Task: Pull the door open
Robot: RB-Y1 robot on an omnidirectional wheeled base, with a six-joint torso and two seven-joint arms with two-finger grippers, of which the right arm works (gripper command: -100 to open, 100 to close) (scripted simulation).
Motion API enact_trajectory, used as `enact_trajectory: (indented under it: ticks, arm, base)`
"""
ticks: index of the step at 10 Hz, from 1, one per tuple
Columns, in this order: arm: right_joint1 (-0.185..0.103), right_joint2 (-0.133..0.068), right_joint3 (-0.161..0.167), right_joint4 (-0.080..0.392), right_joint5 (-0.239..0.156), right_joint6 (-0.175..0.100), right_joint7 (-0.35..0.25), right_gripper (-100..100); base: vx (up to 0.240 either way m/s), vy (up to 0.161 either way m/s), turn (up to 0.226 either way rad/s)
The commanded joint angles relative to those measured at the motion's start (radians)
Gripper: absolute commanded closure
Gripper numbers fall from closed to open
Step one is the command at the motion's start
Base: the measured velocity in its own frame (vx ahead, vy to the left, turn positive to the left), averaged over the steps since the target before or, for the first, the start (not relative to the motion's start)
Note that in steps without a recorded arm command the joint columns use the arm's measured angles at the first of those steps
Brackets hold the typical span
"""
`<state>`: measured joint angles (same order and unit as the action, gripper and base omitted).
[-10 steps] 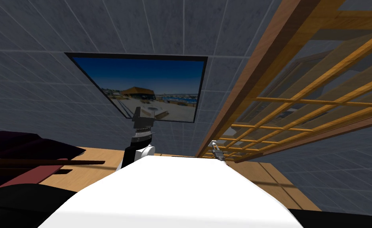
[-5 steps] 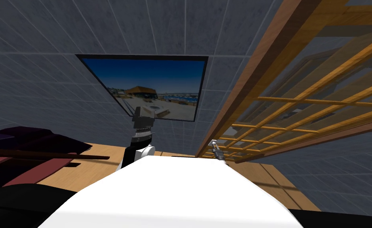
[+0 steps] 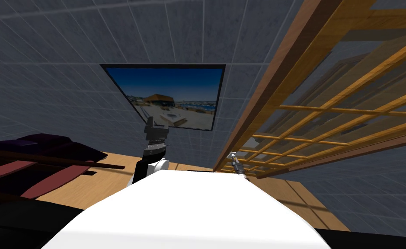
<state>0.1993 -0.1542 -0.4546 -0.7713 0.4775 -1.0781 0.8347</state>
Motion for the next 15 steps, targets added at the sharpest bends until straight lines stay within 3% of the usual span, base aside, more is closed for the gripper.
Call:
enact_trajectory:
  ticks: [1, 2, 3, 5, 13, 15]
  arm:
    - [-0.002, -0.002, 0.012, -0.002, -0.022, 0.004, -0.049, 100]
    - [-0.004, -0.003, 0.019, -0.001, -0.036, 0.006, -0.077, 100]
    - [0.020, -0.002, 0.003, -0.012, -0.008, -0.010, -0.021, -100]
    - [0.029, -0.003, -0.003, -0.015, 0.000, -0.018, -0.005, -100]
    - [0.112, -0.007, -0.055, -0.040, 0.076, -0.090, 0.146, -100]
    - [0.114, -0.006, -0.056, -0.043, 0.077, -0.088, 0.146, -100]
  base:
    - [-0.069, -0.021, 0.061]
    - [-0.063, -0.015, 0.059]
    - [-0.058, 0.011, -0.027]
    - [-0.032, 0.027, -0.033]
    - [-0.045, 0.027, -0.037]
    - [-0.037, 0.017, -0.021]
